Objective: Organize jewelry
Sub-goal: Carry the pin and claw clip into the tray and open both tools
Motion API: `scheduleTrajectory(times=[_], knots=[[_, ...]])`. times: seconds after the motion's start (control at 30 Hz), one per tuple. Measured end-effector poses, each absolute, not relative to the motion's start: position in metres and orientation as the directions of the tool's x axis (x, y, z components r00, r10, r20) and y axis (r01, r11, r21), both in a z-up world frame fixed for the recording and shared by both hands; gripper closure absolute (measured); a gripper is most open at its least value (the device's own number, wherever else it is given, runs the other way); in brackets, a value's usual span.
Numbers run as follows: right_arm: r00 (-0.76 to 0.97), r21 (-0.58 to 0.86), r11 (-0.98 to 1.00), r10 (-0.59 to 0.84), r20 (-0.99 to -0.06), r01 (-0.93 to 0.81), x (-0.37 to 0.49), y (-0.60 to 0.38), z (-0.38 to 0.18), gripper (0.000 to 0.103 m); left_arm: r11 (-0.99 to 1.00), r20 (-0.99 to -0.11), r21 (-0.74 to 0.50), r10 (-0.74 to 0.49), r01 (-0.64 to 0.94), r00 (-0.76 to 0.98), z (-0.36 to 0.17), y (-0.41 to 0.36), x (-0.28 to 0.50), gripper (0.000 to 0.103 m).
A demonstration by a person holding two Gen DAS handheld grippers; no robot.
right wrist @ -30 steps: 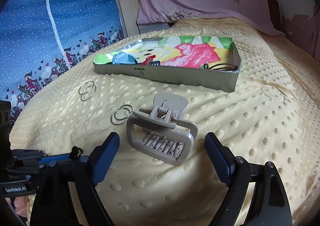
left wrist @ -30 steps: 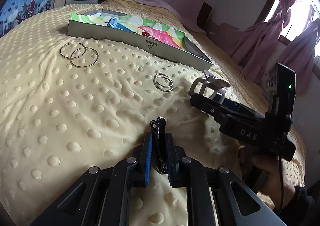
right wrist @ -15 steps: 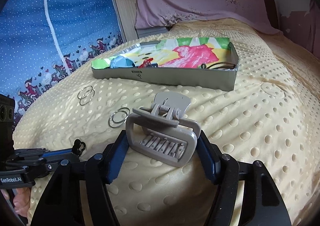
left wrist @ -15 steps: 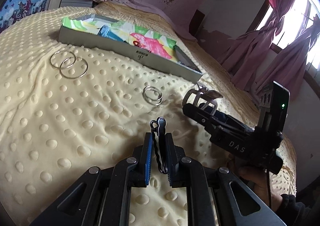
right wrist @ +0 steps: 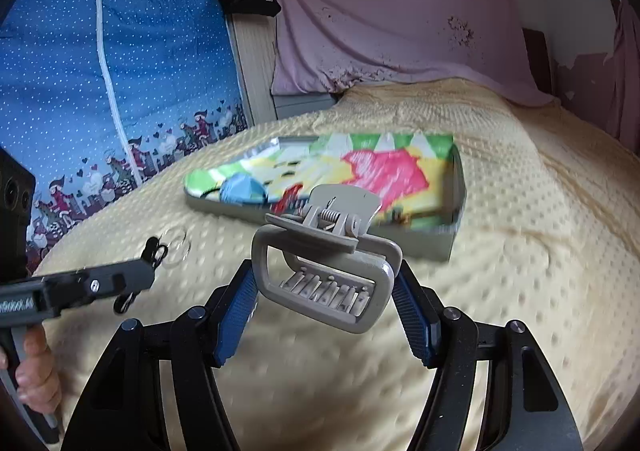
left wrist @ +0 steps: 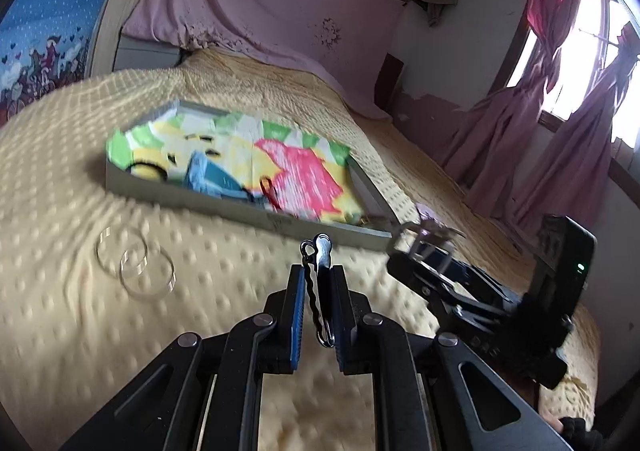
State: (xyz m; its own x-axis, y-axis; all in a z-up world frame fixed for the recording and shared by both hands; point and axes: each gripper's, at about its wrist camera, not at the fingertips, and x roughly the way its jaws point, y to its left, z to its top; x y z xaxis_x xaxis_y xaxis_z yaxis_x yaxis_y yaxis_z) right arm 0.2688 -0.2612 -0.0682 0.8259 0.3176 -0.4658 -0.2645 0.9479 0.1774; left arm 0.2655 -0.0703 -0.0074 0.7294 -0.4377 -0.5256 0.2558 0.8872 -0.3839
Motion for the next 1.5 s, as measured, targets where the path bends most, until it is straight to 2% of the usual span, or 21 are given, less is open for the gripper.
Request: scheduleTrajectory(times=[0.33, 0.53, 0.8, 0.93, 1.23, 1.33, 1.4, 1.43, 1.5], knots=[[0.837, 0.142, 0.966, 0.260, -0.482, -0.218, 0.319, -0.272, -0.054, 0.041, 0.892, -0.556, -0.349, -0.445, 0.289, 0.702, -0.006, -0.093, 0.362, 0.091], [0.813, 0.103, 0.980, 0.199, -0.548, -0.170, 0.358, -0.275, -0.065, 0.041, 0.878, -0.592, -0.377, -0.474, 0.296, 0.652, -0.022, -0.107, 0.399, 0.091], [0.788, 0.097, 0.985, 0.170, -0.591, -0.139, 0.379, -0.279, -0.076, 0.041, 0.877, -0.660, -0.387, -0.479, 0.284, 0.579, -0.038, -0.118, 0.420, 0.091], [0.790, 0.098, 0.985, 0.170, -0.590, -0.139, 0.377, -0.279, -0.077, 0.041, 0.884, -0.665, -0.372, -0.467, 0.283, 0.584, -0.038, -0.121, 0.417, 0.091], [0.821, 0.128, 0.986, 0.163, -0.547, -0.110, 0.356, -0.289, -0.074, 0.040, 0.870, -0.646, -0.428, -0.484, 0.246, 0.590, -0.041, -0.107, 0.407, 0.088], [0.836, 0.150, 0.984, 0.163, -0.524, -0.098, 0.345, -0.295, -0.071, 0.039, 0.871, -0.631, -0.422, -0.482, 0.253, 0.608, -0.036, -0.105, 0.399, 0.080], [0.845, 0.157, 0.984, 0.157, -0.512, -0.088, 0.338, -0.297, -0.069, 0.035, 0.871, -0.618, -0.419, -0.480, 0.256, 0.622, -0.032, -0.103, 0.391, 0.064], [0.848, 0.159, 0.984, 0.154, -0.507, -0.084, 0.335, -0.299, -0.068, 0.033, 0.872, -0.608, -0.418, -0.477, 0.254, 0.635, -0.028, -0.100, 0.385, 0.059], [0.856, 0.164, 0.984, 0.145, -0.496, -0.072, 0.327, -0.300, -0.066, 0.033, 0.875, -0.591, -0.416, -0.466, 0.246, 0.658, -0.022, -0.097, 0.377, 0.044]])
